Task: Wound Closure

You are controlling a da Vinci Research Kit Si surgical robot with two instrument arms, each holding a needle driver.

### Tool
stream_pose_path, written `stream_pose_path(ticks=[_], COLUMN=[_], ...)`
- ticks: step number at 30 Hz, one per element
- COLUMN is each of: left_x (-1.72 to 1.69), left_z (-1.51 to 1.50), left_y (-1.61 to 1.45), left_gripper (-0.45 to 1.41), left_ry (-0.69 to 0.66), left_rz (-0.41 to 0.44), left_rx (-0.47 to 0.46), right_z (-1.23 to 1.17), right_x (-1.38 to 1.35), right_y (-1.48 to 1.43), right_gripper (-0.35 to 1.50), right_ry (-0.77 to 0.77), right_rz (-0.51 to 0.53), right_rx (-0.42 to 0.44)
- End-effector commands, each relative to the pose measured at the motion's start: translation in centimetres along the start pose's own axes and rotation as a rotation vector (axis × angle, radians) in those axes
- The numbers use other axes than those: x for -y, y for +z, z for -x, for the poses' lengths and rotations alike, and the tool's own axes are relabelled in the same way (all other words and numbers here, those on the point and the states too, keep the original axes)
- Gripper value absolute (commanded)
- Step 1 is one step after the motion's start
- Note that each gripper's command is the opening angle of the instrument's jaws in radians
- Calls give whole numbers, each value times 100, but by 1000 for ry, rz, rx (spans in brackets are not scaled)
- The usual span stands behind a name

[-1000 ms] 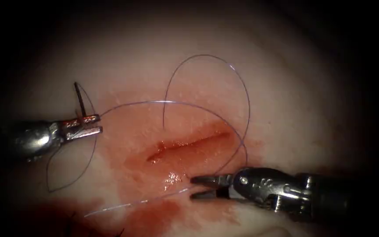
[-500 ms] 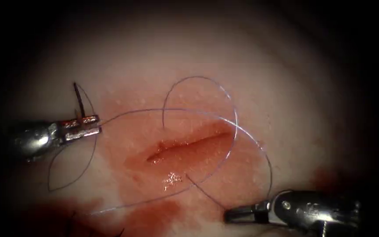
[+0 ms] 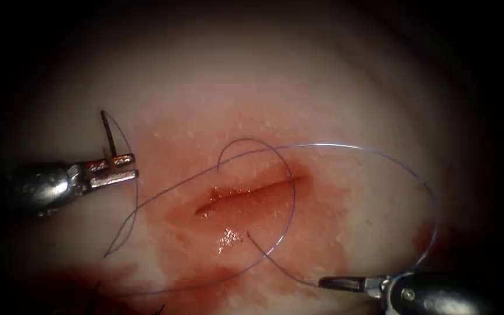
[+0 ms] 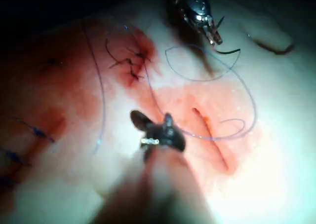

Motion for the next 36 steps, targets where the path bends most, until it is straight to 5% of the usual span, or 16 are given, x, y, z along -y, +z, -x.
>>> stream_pose_path(ticks=[1,9,21,22,23,31,36], left_x=[-1,-2,-2,-2,-2,-2,-2], left_z=[5,6,6,6,6,7,9], left_y=[6,7,7,7,7,7,7], left_gripper=[-45,-45,-45,-45,-45,-45,-45], left_ry=[0,-5,-5,-5,-5,-4,-8], left_rz=[2,4,4,4,4,5,6], left_rx=[-1,1,1,1,1,3,6], right_z=[5,41,34,35,35,42,36], right_x=[-9,-43,-49,-50,-49,-44,-18], right_y=[9,61,98,98,96,87,61], right_gripper=[135,116,72,34,-33,-35,-35], right_ry=[0,8,16,15,20,63,73], right_rz=[11,64,57,51,28,-17,-113], right_rx=[1,16,18,17,16,25,21])
